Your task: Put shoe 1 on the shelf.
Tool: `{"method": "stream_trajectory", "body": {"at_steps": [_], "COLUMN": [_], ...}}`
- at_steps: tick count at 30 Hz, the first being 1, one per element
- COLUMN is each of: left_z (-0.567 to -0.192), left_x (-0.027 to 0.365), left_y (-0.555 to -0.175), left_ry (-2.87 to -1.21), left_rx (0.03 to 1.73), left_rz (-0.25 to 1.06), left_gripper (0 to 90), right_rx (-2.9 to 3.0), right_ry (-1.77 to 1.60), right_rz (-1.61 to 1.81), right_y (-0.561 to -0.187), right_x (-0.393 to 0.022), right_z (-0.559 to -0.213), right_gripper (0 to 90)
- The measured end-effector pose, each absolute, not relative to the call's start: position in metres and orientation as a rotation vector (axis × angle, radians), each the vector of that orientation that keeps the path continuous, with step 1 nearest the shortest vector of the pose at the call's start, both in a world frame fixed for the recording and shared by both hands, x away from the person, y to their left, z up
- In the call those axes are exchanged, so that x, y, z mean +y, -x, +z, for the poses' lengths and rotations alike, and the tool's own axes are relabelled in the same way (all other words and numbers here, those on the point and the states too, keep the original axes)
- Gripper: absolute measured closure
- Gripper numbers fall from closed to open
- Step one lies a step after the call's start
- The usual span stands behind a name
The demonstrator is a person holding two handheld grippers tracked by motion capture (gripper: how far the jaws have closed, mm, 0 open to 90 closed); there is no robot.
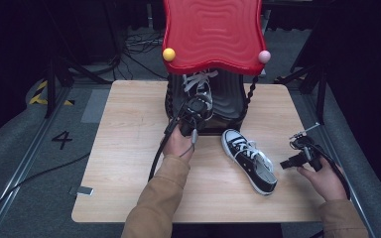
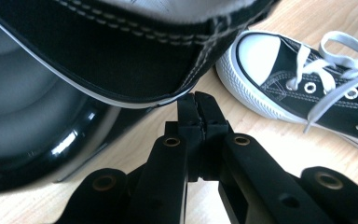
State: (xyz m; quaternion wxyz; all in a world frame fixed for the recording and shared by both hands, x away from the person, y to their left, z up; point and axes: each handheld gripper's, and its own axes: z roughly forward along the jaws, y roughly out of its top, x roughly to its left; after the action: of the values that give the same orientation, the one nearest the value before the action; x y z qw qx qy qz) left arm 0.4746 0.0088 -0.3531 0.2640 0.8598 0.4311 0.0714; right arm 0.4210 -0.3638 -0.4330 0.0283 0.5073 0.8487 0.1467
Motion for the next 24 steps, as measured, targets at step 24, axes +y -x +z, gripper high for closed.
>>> {"method": "stream_trajectory", "body": {"at_steps": [24], "left_z": [-0.347], "left_x": [0.013], "left_y": [-0.512], "left_ry": [-2.293], "left_rx": [1.303], "left_rz": [0.310], "left_gripper": [89.8], "right_rx": [2.624], "right_ry": [-1.559], "right_rz": [0.444], "right_y": [-0.421], "right_x": [-0.363], "right_z": [-0.435], "right_gripper": [49.0]}}
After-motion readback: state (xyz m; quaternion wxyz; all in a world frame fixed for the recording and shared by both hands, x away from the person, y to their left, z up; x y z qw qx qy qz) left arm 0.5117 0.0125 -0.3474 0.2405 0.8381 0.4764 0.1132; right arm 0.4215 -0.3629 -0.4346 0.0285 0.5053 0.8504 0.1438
